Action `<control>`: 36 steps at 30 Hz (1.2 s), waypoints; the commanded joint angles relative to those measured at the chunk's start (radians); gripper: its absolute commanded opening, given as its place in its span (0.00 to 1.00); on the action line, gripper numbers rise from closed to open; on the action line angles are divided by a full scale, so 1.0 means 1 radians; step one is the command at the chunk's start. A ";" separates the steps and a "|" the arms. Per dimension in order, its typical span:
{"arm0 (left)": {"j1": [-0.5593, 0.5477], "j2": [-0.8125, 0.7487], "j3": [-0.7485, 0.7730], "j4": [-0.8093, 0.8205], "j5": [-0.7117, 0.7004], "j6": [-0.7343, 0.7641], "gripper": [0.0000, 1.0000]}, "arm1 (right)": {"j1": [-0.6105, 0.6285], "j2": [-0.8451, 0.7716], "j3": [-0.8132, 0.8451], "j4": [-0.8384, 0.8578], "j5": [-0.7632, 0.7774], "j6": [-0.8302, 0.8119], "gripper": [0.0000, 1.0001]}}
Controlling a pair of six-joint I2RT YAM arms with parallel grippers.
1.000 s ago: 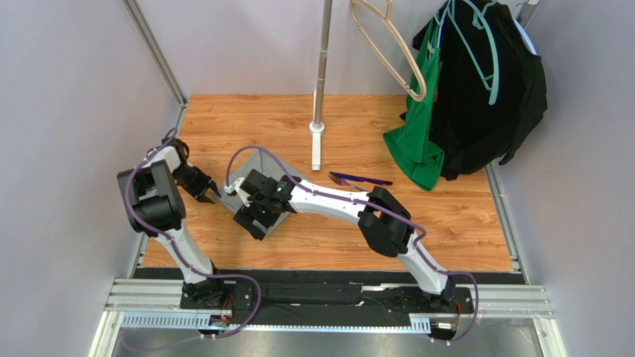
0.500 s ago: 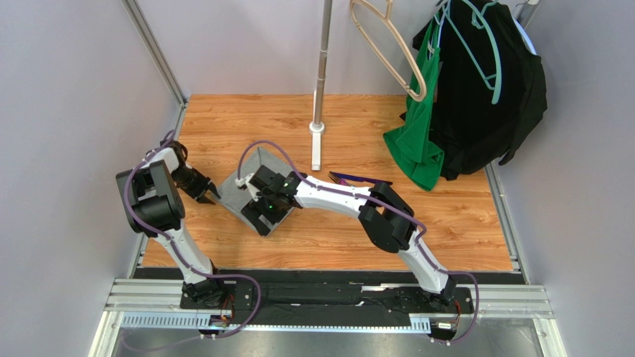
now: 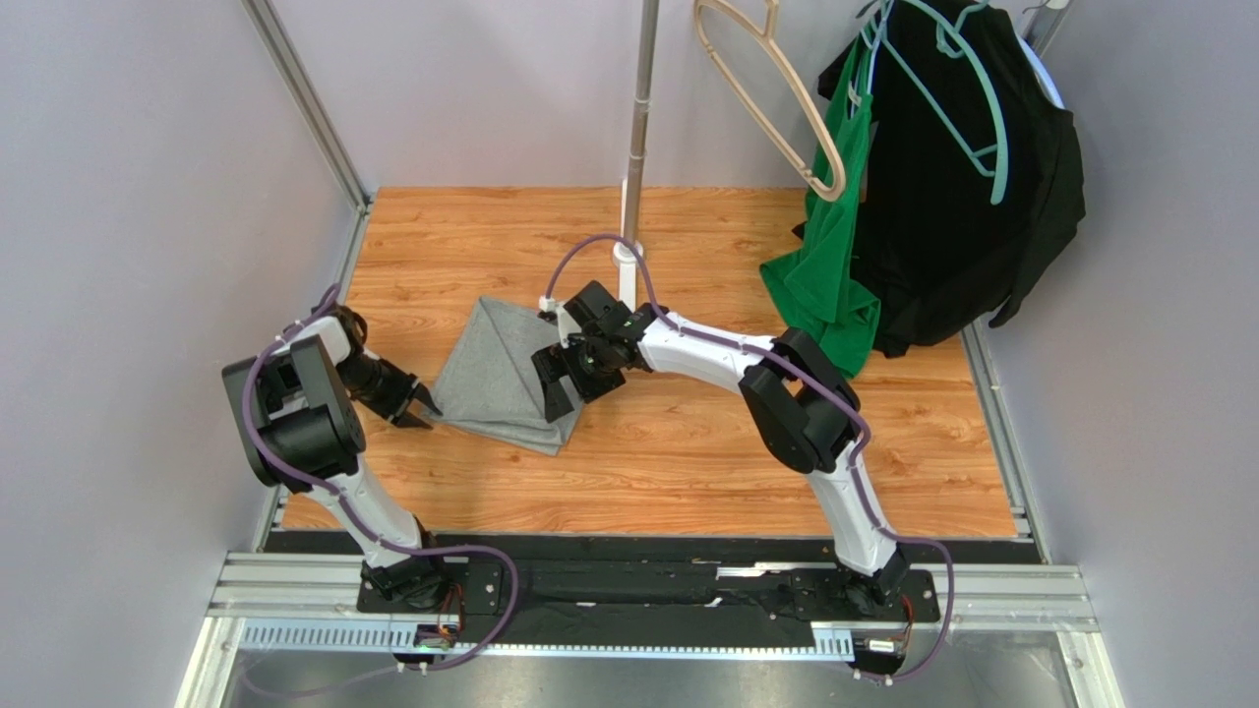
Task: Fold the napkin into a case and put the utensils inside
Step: Rotate the upper triangle-folded napkin at the center of the board.
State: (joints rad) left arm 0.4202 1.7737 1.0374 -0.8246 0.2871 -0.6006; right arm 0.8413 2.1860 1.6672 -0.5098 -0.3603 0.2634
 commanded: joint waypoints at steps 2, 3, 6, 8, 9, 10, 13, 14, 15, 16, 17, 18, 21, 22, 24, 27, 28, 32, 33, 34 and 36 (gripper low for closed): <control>0.019 -0.014 -0.005 0.035 0.021 0.004 0.39 | 0.048 -0.101 -0.021 0.040 -0.051 -0.055 0.85; 0.020 -0.010 0.003 0.035 0.020 0.005 0.39 | 0.071 -0.109 -0.018 0.034 -0.039 -0.067 0.85; 0.020 -0.002 0.036 0.030 0.007 0.012 0.39 | 0.126 -0.112 0.008 0.008 0.004 -0.131 0.85; 0.022 -0.013 0.052 0.031 0.001 0.021 0.39 | 0.159 -0.083 0.060 -0.048 0.090 -0.197 0.84; 0.020 -0.014 0.059 0.025 -0.005 0.025 0.39 | 0.189 -0.071 0.080 -0.065 0.113 -0.220 0.83; 0.023 -0.016 0.067 0.021 -0.011 0.030 0.38 | 0.203 -0.059 0.095 -0.076 0.162 -0.239 0.82; 0.025 -0.005 0.082 0.016 -0.019 0.036 0.37 | 0.249 0.010 0.202 -0.153 0.239 -0.308 0.71; 0.026 -0.002 0.082 0.016 -0.011 0.036 0.37 | 0.258 0.024 0.241 -0.176 0.254 -0.322 0.68; 0.026 0.001 0.081 0.019 -0.008 0.036 0.37 | 0.277 0.044 0.256 -0.182 0.264 -0.343 0.64; 0.026 0.007 0.076 0.028 -0.003 0.036 0.37 | 0.285 0.053 0.270 -0.187 0.300 -0.352 0.63; 0.028 0.013 0.076 0.027 0.004 0.038 0.37 | 0.291 0.060 0.281 -0.197 0.317 -0.361 0.63; 0.026 0.016 0.078 0.027 0.004 0.039 0.37 | 0.301 0.069 0.301 -0.205 0.331 -0.372 0.64; 0.028 0.026 0.076 0.030 0.012 0.041 0.37 | 0.306 0.089 0.306 -0.219 0.397 -0.400 0.65; 0.028 0.024 0.076 0.031 0.012 0.042 0.37 | 0.308 0.093 0.302 -0.217 0.415 -0.408 0.66; 0.028 0.026 0.078 0.033 0.006 0.045 0.37 | 0.306 0.100 0.299 -0.219 0.434 -0.418 0.66; 0.029 0.027 0.081 0.030 0.000 0.048 0.36 | 0.306 0.104 0.279 -0.211 0.458 -0.434 0.65; 0.029 0.030 0.081 0.033 0.003 0.047 0.36 | 0.306 0.106 0.278 -0.211 0.458 -0.440 0.65; 0.029 0.043 0.088 0.032 0.006 0.048 0.36 | 0.308 0.109 0.252 -0.213 0.446 -0.432 0.59; 0.029 0.044 0.090 0.031 0.006 0.050 0.36 | 0.311 0.101 0.243 -0.207 0.440 -0.428 0.58; 0.028 0.046 0.092 0.033 0.004 0.050 0.36 | 0.314 0.095 0.229 -0.199 0.442 -0.428 0.57; 0.028 0.049 0.096 0.033 0.000 0.050 0.36 | 0.321 0.087 0.210 -0.177 0.463 -0.426 0.57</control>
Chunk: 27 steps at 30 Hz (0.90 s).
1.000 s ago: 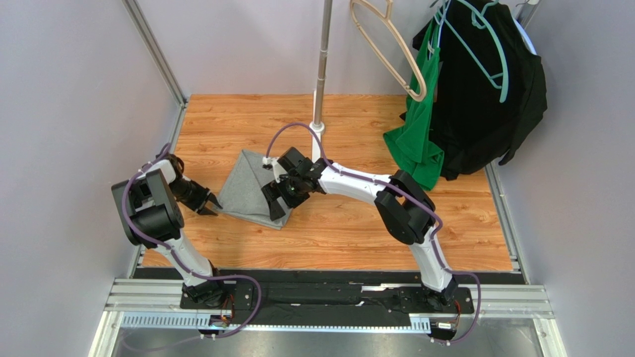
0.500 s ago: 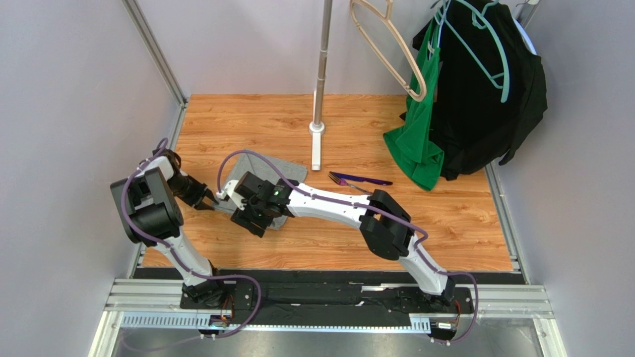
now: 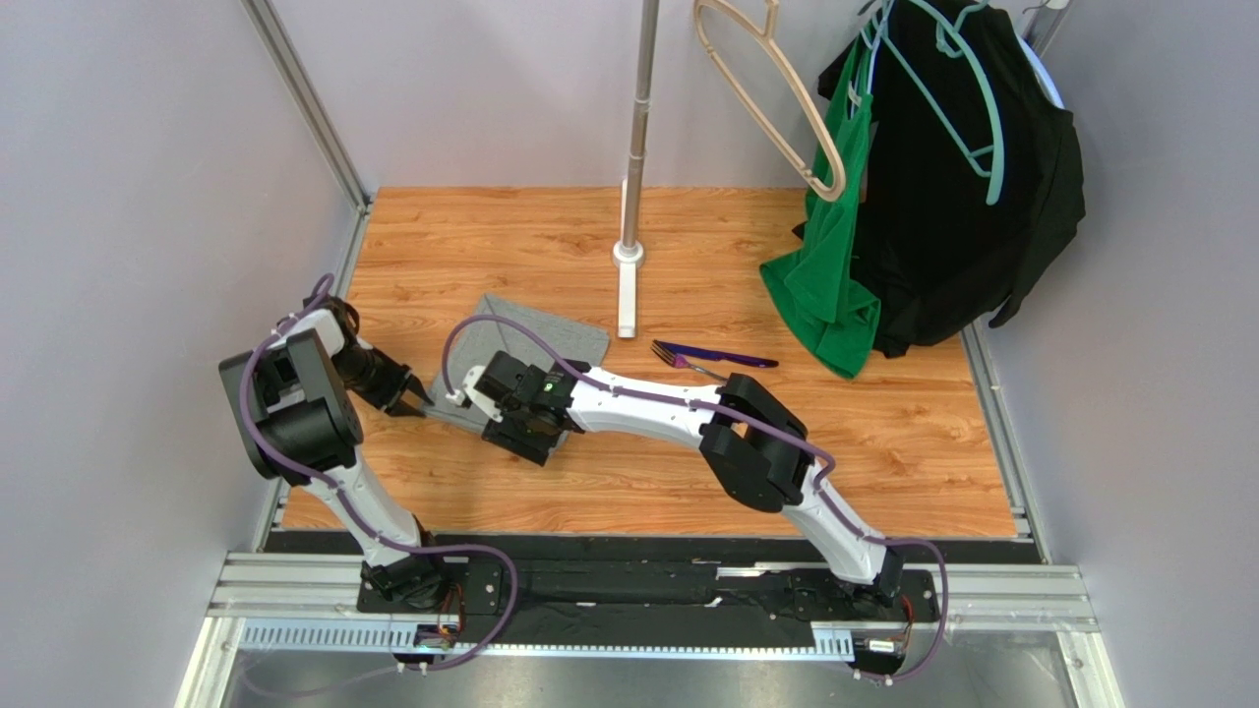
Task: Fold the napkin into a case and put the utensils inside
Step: Rotate the upper triangle-folded napkin at the center of the board, then pick up the upper triangle-folded napkin from the center of the board.
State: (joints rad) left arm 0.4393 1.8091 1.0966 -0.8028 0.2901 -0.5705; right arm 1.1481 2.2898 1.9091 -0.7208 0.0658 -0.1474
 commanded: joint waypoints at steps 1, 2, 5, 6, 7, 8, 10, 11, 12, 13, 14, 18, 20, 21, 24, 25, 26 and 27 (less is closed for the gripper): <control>0.009 0.015 0.036 0.013 -0.003 0.020 0.36 | 0.013 -0.016 -0.030 0.035 0.048 -0.015 0.58; 0.010 0.016 0.039 0.011 -0.003 0.018 0.36 | 0.015 -0.018 -0.028 0.032 0.051 -0.017 0.58; 0.009 0.022 0.045 0.008 -0.005 0.021 0.36 | 0.018 -0.024 -0.035 0.031 0.042 -0.015 0.57; 0.009 0.025 0.048 0.007 -0.005 0.021 0.36 | 0.018 -0.024 -0.041 0.032 0.034 -0.015 0.57; 0.009 0.027 0.049 0.005 -0.005 0.023 0.36 | 0.018 -0.021 -0.045 0.034 0.028 -0.012 0.57; 0.010 0.029 0.052 0.005 -0.003 0.023 0.36 | 0.018 -0.018 -0.047 0.040 0.028 -0.009 0.57; 0.010 0.029 0.055 0.007 0.000 0.021 0.36 | 0.018 -0.007 -0.036 0.040 0.043 -0.008 0.57; 0.009 0.027 0.055 0.005 0.000 0.021 0.37 | 0.019 -0.001 -0.029 0.031 0.064 -0.007 0.58; 0.010 0.022 0.055 0.008 0.001 0.020 0.37 | 0.019 -0.003 -0.025 0.029 0.078 -0.007 0.58; 0.010 0.021 0.054 0.010 0.001 0.021 0.37 | 0.021 -0.007 -0.016 0.029 0.095 -0.015 0.59; 0.009 0.021 0.055 0.010 0.001 0.023 0.37 | 0.021 -0.015 -0.006 0.020 0.101 -0.024 0.61; 0.009 0.024 0.057 0.011 0.004 0.023 0.37 | 0.035 -0.038 0.051 -0.011 0.126 -0.047 0.65; 0.009 0.024 0.054 0.014 0.006 0.021 0.37 | 0.039 -0.050 0.061 -0.008 0.100 -0.053 0.66; 0.009 0.024 0.054 0.016 0.006 0.021 0.37 | 0.041 -0.053 0.064 -0.006 0.088 -0.052 0.66; 0.009 0.024 0.054 0.014 0.006 0.021 0.37 | 0.044 -0.044 0.076 -0.006 0.045 -0.040 0.65; 0.010 0.022 0.054 0.013 0.006 0.021 0.37 | 0.042 -0.036 0.077 -0.008 0.032 -0.037 0.64; 0.009 0.024 0.054 0.014 0.006 0.023 0.37 | 0.042 -0.032 0.076 -0.009 0.028 -0.032 0.61; 0.009 0.021 0.055 0.011 0.003 0.023 0.37 | 0.042 -0.030 0.074 -0.008 0.026 -0.031 0.60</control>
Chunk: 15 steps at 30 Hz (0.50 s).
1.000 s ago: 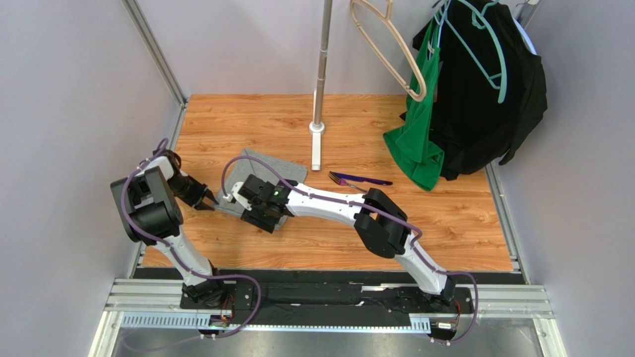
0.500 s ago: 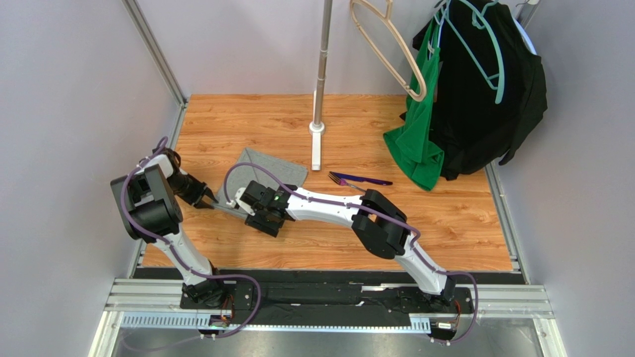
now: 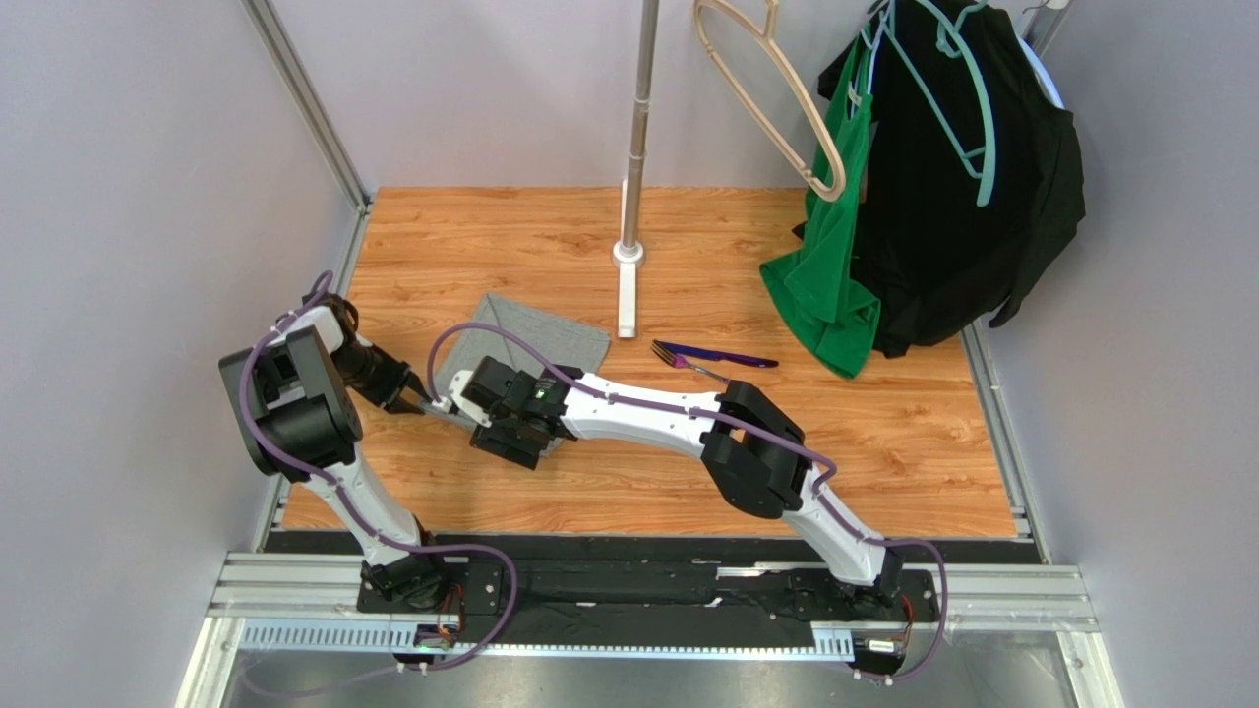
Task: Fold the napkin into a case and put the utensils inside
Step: Pick up the upper triangle-folded napkin from the center of the board.
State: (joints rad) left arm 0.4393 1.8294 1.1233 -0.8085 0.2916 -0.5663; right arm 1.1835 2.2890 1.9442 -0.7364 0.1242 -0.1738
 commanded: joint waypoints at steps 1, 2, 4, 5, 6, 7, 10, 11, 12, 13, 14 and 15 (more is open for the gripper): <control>0.009 0.001 0.029 0.015 0.001 0.020 0.37 | 0.007 -0.023 0.038 0.006 -0.043 -0.003 0.59; 0.010 0.001 0.030 0.015 -0.002 0.020 0.37 | 0.007 -0.022 0.036 0.005 -0.044 -0.001 0.57; 0.010 0.002 0.032 0.015 0.000 0.019 0.37 | 0.007 -0.020 0.027 0.005 -0.047 -0.001 0.53; 0.010 0.002 0.032 0.015 0.000 0.019 0.37 | 0.007 -0.019 0.022 0.008 -0.046 0.000 0.51; 0.010 0.004 0.033 0.015 0.001 0.019 0.37 | 0.007 -0.017 0.015 0.009 -0.044 0.000 0.51; 0.010 0.004 0.035 0.014 0.001 0.019 0.37 | 0.007 -0.016 0.001 0.014 -0.041 -0.003 0.50; 0.010 0.008 0.041 0.014 0.000 0.019 0.37 | 0.007 -0.003 -0.019 0.015 -0.025 -0.004 0.50; 0.010 0.008 0.044 0.011 0.000 0.019 0.37 | 0.007 0.003 -0.025 0.015 -0.024 -0.007 0.49; 0.010 0.010 0.046 0.009 0.000 0.017 0.37 | 0.007 0.006 -0.031 0.017 -0.026 -0.007 0.48; 0.010 0.010 0.049 0.009 -0.002 0.019 0.37 | 0.008 0.007 -0.039 0.020 -0.026 -0.007 0.47; 0.009 0.011 0.053 0.008 -0.003 0.019 0.37 | 0.007 0.010 -0.048 0.023 -0.029 -0.009 0.46; 0.010 0.014 0.056 0.005 -0.005 0.019 0.37 | 0.007 0.018 -0.051 0.023 -0.029 -0.010 0.46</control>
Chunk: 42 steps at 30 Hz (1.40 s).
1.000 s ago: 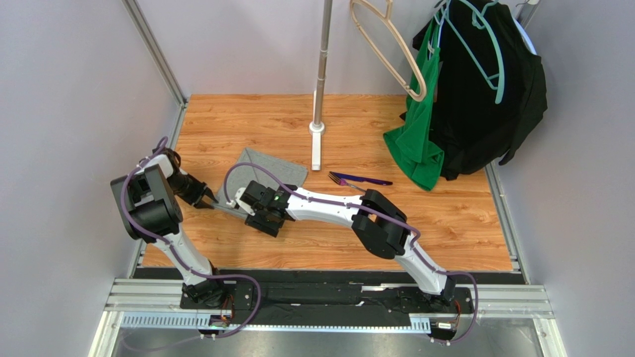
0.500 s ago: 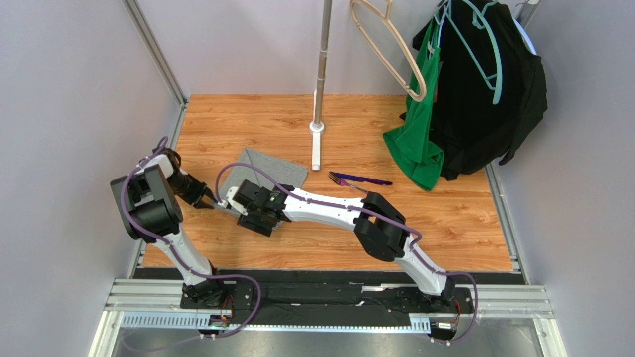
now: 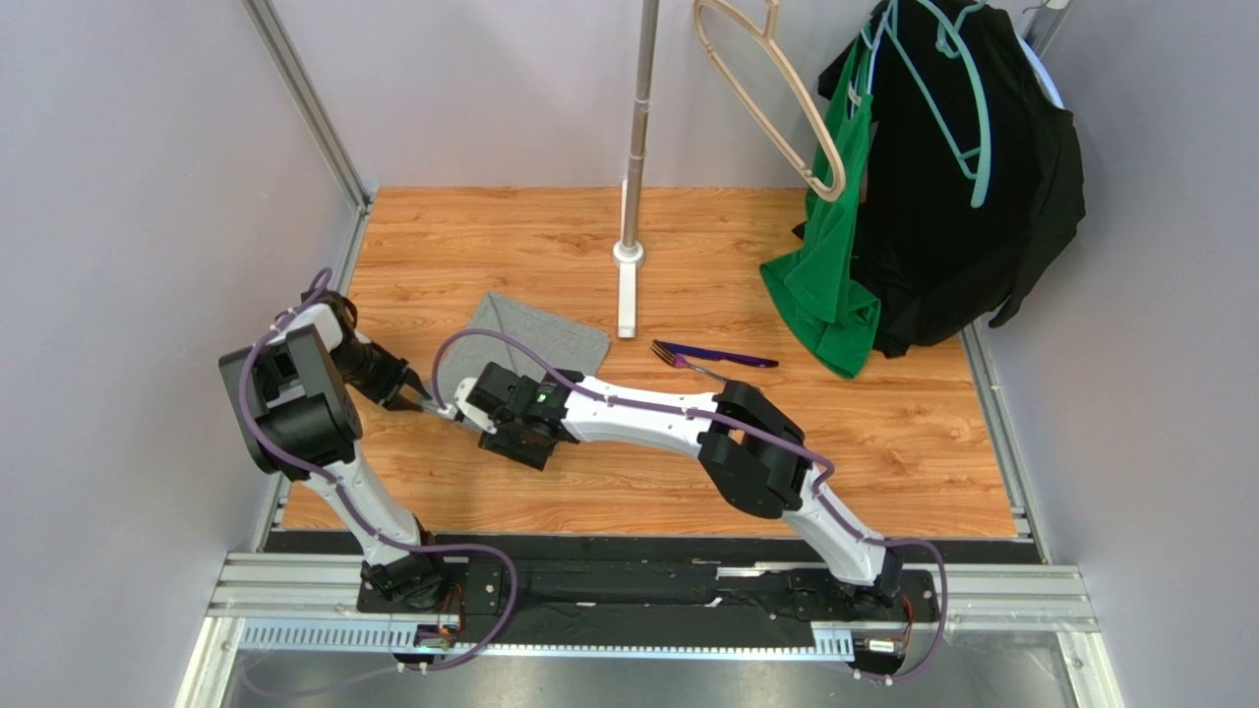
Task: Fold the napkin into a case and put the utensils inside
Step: Pick up the upper triangle-folded napkin from the center of the board.
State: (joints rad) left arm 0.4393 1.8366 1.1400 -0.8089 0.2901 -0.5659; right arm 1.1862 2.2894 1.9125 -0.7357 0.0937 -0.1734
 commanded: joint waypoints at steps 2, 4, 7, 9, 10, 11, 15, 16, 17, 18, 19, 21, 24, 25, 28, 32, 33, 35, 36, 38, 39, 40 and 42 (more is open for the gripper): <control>0.010 0.009 0.046 0.004 -0.002 0.018 0.37 | 0.004 0.027 -0.026 0.027 0.000 -0.012 0.45; 0.010 0.013 0.049 0.002 0.001 0.018 0.37 | -0.005 0.033 -0.020 0.029 -0.020 -0.012 0.45; 0.010 0.015 0.047 0.005 0.004 0.020 0.37 | -0.011 0.045 0.003 0.038 -0.035 -0.008 0.44; 0.010 0.012 0.046 0.004 0.001 0.023 0.37 | -0.011 0.058 0.026 0.021 -0.046 0.000 0.41; 0.010 0.007 0.044 0.004 0.000 0.024 0.37 | -0.011 0.070 0.032 0.018 -0.051 0.005 0.40; 0.010 0.001 0.043 0.007 -0.006 0.026 0.37 | -0.011 0.074 0.040 0.010 -0.049 0.009 0.36; 0.010 -0.025 0.037 0.013 -0.011 0.026 0.39 | -0.013 0.102 0.094 -0.024 -0.035 0.022 0.30; 0.010 -0.023 0.040 0.010 -0.011 0.026 0.39 | -0.013 0.105 0.115 -0.031 -0.026 0.023 0.25; 0.010 -0.026 0.041 0.005 -0.012 0.029 0.39 | -0.013 0.116 0.125 -0.045 -0.025 0.023 0.16; 0.010 -0.030 0.044 0.001 -0.015 0.031 0.40 | -0.013 0.119 0.134 -0.053 -0.019 0.025 0.13; 0.010 -0.036 0.046 -0.001 -0.020 0.032 0.40 | -0.013 0.119 0.144 -0.059 -0.012 0.028 0.11; 0.010 -0.054 0.046 -0.007 -0.028 0.032 0.40 | -0.013 0.111 0.145 -0.059 -0.012 0.031 0.06; 0.012 -0.083 0.047 -0.022 -0.035 0.031 0.42 | -0.013 0.102 0.141 -0.057 -0.022 0.037 0.00; 0.012 -0.089 0.046 -0.027 -0.034 0.029 0.42 | -0.013 0.101 0.141 -0.057 -0.023 0.038 0.00; 0.012 -0.125 0.037 -0.032 -0.037 0.020 0.43 | -0.013 0.088 0.134 -0.057 -0.031 0.046 0.00; 0.012 -0.155 0.035 -0.047 -0.052 0.018 0.43 | -0.017 0.059 0.106 -0.022 -0.061 0.067 0.00; 0.010 -0.152 0.033 -0.046 -0.052 0.014 0.43 | -0.019 0.053 0.105 -0.019 -0.074 0.071 0.00; 0.012 -0.131 0.024 -0.041 -0.045 0.009 0.43 | -0.022 0.042 0.099 -0.004 -0.080 0.084 0.00; 0.010 -0.117 0.027 -0.044 -0.045 0.009 0.43 | -0.022 0.041 0.095 0.002 -0.119 0.087 0.00; 0.012 -0.082 0.029 -0.018 -0.023 0.004 0.43 | -0.026 0.036 0.100 0.007 -0.140 0.097 0.00; 0.010 -0.070 0.029 -0.013 -0.013 0.001 0.43 | -0.028 0.035 0.100 0.009 -0.152 0.098 0.00; 0.012 -0.057 0.030 -0.012 -0.009 0.000 0.43 | -0.028 0.032 0.100 0.010 -0.153 0.098 0.00; 0.012 -0.034 0.029 0.008 -0.008 -0.003 0.43 | -0.031 0.028 0.099 0.010 -0.157 0.098 0.00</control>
State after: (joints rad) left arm 0.4404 1.7588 1.1580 -0.8291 0.2604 -0.5564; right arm 1.1595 2.3772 2.0148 -0.7605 -0.0105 -0.0967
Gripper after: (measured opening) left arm 0.433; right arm 0.018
